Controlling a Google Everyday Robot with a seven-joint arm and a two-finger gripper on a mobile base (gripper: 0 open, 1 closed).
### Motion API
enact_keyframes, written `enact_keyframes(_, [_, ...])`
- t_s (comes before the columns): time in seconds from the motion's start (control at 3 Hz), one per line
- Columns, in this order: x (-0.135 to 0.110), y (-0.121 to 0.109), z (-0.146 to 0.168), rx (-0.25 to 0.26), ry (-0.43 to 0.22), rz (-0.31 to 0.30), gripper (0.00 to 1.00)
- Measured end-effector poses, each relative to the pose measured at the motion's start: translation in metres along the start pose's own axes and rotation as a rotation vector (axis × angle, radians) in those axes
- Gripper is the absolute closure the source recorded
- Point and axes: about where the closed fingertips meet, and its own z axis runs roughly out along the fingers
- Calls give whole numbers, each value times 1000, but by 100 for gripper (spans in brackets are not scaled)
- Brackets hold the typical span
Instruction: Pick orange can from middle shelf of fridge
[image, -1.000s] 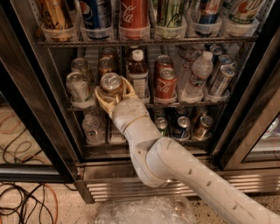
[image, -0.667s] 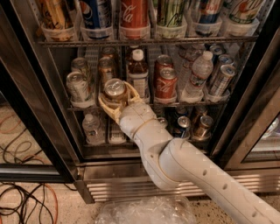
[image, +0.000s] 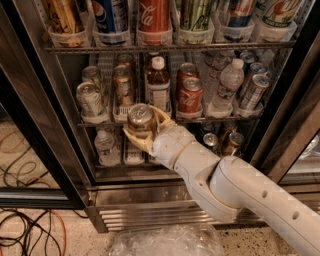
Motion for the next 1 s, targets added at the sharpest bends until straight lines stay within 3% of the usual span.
enact_keyframes(0.67, [-3, 27, -29, -169, 37, -25, 100])
enact_keyframes(1.0, [-3, 34, -40, -211, 46, -15, 100])
